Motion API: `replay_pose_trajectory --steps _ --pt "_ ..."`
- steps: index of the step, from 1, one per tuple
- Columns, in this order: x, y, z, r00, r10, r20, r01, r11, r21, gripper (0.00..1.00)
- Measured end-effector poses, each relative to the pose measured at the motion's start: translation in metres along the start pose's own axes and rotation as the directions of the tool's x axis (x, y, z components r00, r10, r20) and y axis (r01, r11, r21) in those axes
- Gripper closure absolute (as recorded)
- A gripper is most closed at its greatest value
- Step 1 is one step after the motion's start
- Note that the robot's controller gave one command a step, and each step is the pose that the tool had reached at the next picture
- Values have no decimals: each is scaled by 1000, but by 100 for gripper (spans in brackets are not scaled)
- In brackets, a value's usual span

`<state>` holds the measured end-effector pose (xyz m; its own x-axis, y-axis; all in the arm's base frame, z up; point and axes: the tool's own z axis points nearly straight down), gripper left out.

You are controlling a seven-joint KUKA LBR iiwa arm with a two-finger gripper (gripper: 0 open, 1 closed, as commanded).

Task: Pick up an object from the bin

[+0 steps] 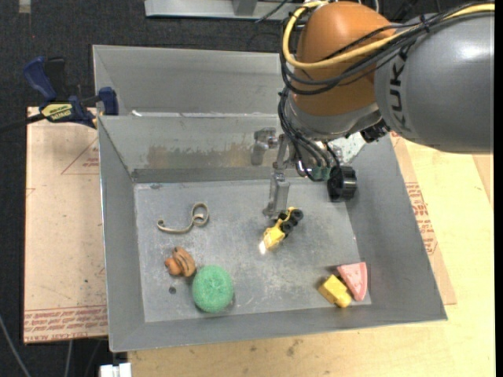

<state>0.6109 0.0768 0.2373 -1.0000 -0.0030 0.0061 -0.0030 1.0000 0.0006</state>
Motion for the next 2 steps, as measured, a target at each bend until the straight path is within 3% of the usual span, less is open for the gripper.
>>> replay_pose_trajectory --steps 1,2 --pt "-1 0 -5 1000 2 8 -2 1000 -1 0" --pt "11 -12 46 999 34 14 -34 999 -2 0"
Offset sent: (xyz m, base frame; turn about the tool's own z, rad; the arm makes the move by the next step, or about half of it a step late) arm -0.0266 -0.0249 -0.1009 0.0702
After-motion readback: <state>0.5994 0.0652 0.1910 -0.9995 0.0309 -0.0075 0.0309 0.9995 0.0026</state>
